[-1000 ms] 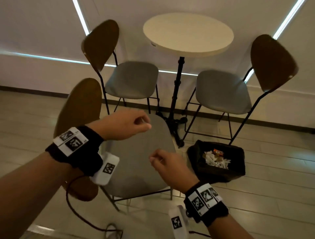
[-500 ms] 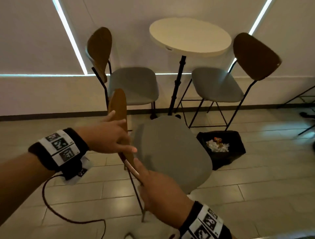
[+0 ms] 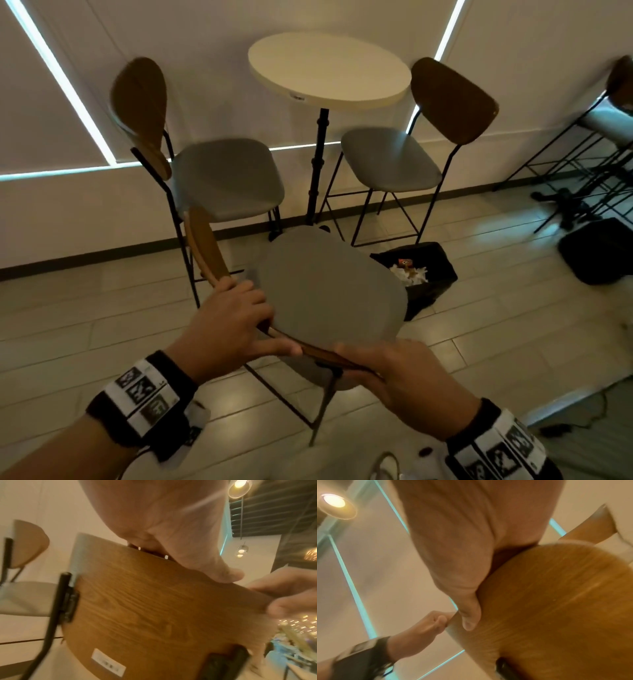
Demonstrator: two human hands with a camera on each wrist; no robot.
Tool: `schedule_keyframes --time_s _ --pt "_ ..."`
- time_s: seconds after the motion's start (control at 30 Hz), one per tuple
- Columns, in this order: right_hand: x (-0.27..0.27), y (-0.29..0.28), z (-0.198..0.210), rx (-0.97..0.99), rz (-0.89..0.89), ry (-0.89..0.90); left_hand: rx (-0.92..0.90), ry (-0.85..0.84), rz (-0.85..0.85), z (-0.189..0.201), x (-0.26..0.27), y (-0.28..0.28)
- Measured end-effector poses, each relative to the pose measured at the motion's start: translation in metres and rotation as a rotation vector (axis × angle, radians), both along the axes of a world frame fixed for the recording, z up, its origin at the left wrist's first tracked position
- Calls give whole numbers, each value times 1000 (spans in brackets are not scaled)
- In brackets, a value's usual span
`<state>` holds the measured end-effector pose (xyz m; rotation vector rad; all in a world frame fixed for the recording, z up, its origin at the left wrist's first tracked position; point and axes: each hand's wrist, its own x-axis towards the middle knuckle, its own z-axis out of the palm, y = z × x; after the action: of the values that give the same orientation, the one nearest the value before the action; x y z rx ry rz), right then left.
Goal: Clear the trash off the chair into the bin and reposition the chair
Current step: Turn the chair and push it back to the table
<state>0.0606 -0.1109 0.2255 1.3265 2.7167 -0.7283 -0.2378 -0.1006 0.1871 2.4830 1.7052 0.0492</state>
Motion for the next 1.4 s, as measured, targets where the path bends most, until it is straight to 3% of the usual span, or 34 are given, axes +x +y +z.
schedule_keyframes --time_s 0.1,0.2,0.27,0.33,0.47,0.57,0.8,1.07,1.4 --pt "40 16 -4 111 -139 -37 36 2 36 -5 50 11" --pt "73 31 -11 247 -286 -53 -29 -49 -39 -1 86 32" --pt "87 39 -18 365 -355 -109 -131 -106 -101 3 86 48" --pt "83 43 -21 403 -366 -109 -103 -85 -109 3 65 65" --pt "50 50 -34 365 -348 -78 27 16 -57 -7 24 93" --pt "55 52 -42 406 -351 -64 60 -6 -56 -13 30 90" --pt "141 62 -41 312 -287 -37 242 -89 -30 -26 108 53" --pt "242 95 -30 238 -154 -83 307 -161 111 -21 218 21" --pt "265 151 -37 246 60 -88 315 -141 250 -26 247 23"
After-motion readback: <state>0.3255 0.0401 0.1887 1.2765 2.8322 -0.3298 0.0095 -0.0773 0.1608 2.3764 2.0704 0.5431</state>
